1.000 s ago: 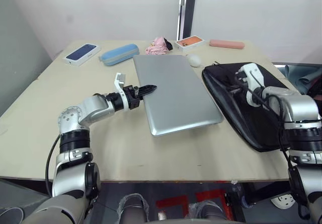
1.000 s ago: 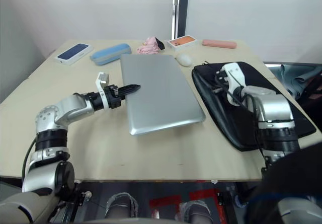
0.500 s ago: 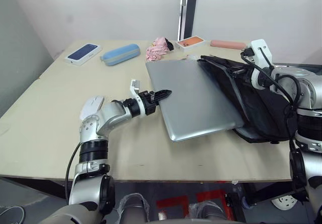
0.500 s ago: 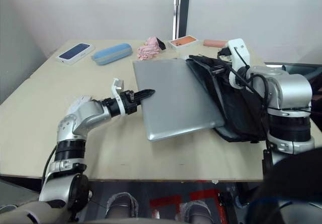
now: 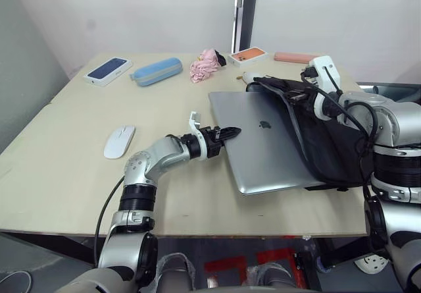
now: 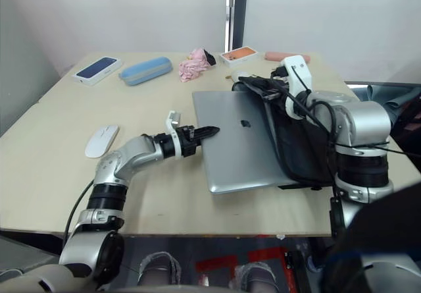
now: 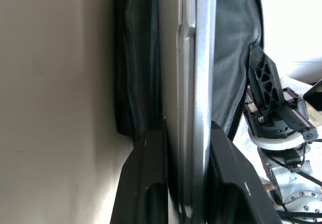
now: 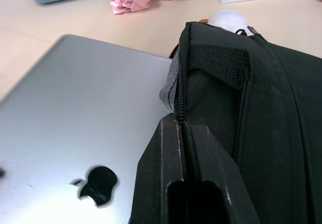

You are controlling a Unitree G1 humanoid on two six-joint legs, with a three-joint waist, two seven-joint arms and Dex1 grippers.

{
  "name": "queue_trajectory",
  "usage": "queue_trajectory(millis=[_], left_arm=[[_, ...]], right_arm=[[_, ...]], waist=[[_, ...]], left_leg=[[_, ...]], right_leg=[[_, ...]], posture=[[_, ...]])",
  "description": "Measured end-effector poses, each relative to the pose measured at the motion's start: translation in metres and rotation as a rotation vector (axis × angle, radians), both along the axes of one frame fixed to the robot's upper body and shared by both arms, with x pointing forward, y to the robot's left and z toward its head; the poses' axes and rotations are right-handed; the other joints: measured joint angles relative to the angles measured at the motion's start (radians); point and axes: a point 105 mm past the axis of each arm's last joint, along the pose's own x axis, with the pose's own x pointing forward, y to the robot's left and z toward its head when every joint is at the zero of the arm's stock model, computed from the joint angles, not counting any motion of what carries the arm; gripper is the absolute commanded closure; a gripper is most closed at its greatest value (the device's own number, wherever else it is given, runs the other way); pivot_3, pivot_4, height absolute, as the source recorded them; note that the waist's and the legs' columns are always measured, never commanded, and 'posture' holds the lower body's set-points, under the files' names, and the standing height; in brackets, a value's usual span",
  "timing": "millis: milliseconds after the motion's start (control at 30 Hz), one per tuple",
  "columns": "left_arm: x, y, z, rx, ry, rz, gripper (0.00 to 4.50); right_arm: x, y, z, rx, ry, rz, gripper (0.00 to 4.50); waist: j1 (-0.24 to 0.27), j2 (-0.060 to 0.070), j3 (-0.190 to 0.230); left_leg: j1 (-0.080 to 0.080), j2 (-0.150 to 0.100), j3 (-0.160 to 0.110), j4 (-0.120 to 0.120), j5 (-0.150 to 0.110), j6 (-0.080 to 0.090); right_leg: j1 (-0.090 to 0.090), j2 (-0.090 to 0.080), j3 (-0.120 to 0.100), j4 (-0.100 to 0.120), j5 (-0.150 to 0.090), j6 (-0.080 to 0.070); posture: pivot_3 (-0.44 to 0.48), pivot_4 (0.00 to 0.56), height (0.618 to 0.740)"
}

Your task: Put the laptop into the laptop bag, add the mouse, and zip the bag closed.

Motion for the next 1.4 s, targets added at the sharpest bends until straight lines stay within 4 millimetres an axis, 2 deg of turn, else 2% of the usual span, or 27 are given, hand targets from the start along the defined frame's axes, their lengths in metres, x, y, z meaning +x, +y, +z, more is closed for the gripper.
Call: queue_trajectory(millis=[300, 467, 600, 767, 967, 1133, 1400], left_arm=[[0.031, -0.002, 0.003, -0.017, 0.020, 0.039, 4.21], [0.042, -0.009, 0.001, 0.024, 0.035, 0.056, 4.21], [0.042, -0.028, -0.006, 0.042, 0.046, 0.039, 4.21], [0.042, -0.050, -0.006, 0.045, 0.041, 0.035, 4.21], [0.030, -0.074, -0.009, 0.053, 0.027, -0.045, 4.21], [0.026, -0.076, -0.010, 0.068, 0.008, -0.071, 4.21], [0.037, -0.072, -0.009, 0.088, -0.062, -0.009, 4.21]], right_arm=[[-0.010, 0.026, -0.001, 0.024, 0.007, 0.055, 4.46], [-0.012, 0.031, -0.003, 0.041, 0.022, 0.048, 4.46], [-0.013, 0.035, -0.006, 0.046, 0.032, 0.047, 4.46], [-0.014, 0.039, -0.002, 0.068, 0.020, 0.036, 4.46], [-0.015, 0.053, 0.002, 0.102, 0.019, 0.070, 4.46], [-0.015, 0.058, 0.002, 0.119, 0.025, 0.075, 4.46], [-0.021, 0.075, 0.009, 0.192, 0.036, 0.110, 4.46]], waist=[[-0.002, 0.000, 0.000], [0.004, 0.000, 0.000], [0.017, 0.000, 0.000], [0.017, 0.000, 0.000], [0.015, 0.000, 0.000], [0.011, 0.000, 0.000], [0.012, 0.001, 0.000]], left_leg=[[0.001, 0.000, 0.002, 0.000, 0.000, 0.000], [0.001, -0.001, 0.001, 0.000, 0.000, 0.000], [0.000, -0.001, 0.001, 0.000, 0.001, 0.001], [0.001, -0.001, 0.001, 0.000, 0.001, 0.001], [0.000, -0.001, 0.001, 0.000, 0.000, 0.001], [0.001, -0.001, 0.002, 0.000, 0.001, 0.001], [0.000, -0.001, 0.001, 0.000, 0.001, 0.001]], right_leg=[[0.000, 0.000, 0.003, 0.000, 0.002, 0.003], [0.000, 0.000, 0.003, -0.001, 0.002, 0.003], [0.000, 0.000, 0.003, -0.002, 0.002, 0.003], [0.001, -0.001, 0.003, -0.001, 0.002, 0.003], [0.000, -0.001, 0.003, -0.001, 0.002, 0.004], [0.000, -0.001, 0.003, -0.001, 0.002, 0.004], [-0.001, -0.001, 0.003, -0.001, 0.003, 0.004]], posture=[[0.000, 0.150, 0.740], [0.000, 0.150, 0.740], [0.000, 0.150, 0.740], [0.000, 0.150, 0.740], [0.000, 0.150, 0.740], [0.000, 0.150, 0.740], [0.000, 0.150, 0.740]])
